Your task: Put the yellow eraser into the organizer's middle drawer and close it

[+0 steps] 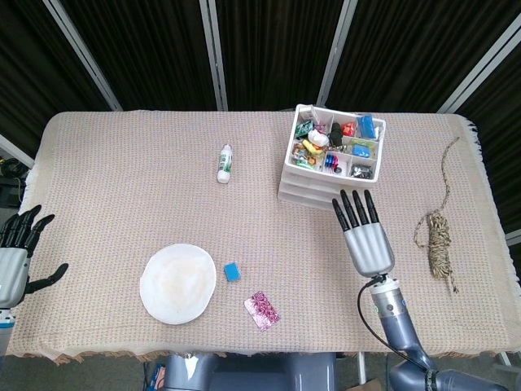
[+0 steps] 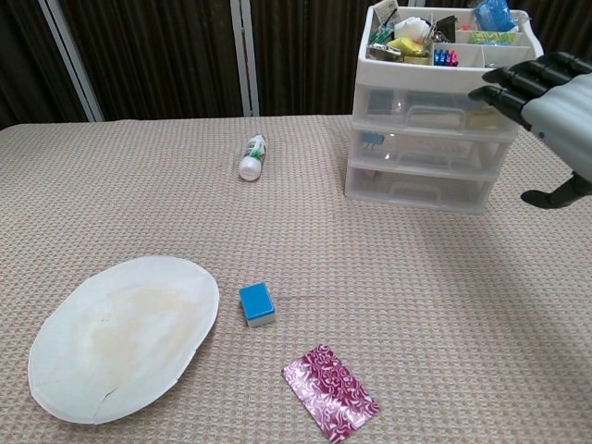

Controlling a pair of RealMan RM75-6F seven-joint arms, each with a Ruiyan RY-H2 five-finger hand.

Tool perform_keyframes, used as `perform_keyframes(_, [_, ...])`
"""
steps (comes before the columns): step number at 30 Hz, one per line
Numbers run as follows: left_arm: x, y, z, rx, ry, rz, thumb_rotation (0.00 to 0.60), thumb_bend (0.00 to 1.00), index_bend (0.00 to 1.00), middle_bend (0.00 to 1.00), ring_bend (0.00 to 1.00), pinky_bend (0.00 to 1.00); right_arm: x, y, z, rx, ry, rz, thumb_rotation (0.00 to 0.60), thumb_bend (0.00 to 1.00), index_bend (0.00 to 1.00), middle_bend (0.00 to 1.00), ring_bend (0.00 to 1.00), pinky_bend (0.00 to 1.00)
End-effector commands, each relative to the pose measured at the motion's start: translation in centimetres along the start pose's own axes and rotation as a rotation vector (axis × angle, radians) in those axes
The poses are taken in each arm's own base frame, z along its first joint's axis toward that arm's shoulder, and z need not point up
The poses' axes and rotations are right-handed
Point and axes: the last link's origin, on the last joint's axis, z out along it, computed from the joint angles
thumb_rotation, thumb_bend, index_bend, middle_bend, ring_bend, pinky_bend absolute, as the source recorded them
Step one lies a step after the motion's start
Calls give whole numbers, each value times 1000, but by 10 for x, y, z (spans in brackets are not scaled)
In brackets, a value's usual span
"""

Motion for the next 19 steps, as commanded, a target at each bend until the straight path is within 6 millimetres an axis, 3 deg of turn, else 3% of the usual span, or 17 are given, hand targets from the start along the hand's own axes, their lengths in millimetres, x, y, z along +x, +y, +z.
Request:
perform_keyframes(1, [0, 0, 0, -2, 1, 4, 600, 253, 125, 0, 0, 0, 15, 25, -17, -67, -37, 228, 600, 94, 71, 0, 0, 0])
perform_keyframes(11, [0, 0, -1, -10, 0, 22, 600, 253, 124, 0, 0, 0, 33, 76, -44, -124, -98, 571, 600, 65, 63, 0, 0, 0])
perform_keyframes(19, [0, -1, -1, -11, 10, 31, 600, 254, 125, 0, 0, 0, 23, 91, -49, -173, -180, 668, 600, 66, 63, 0, 0, 0])
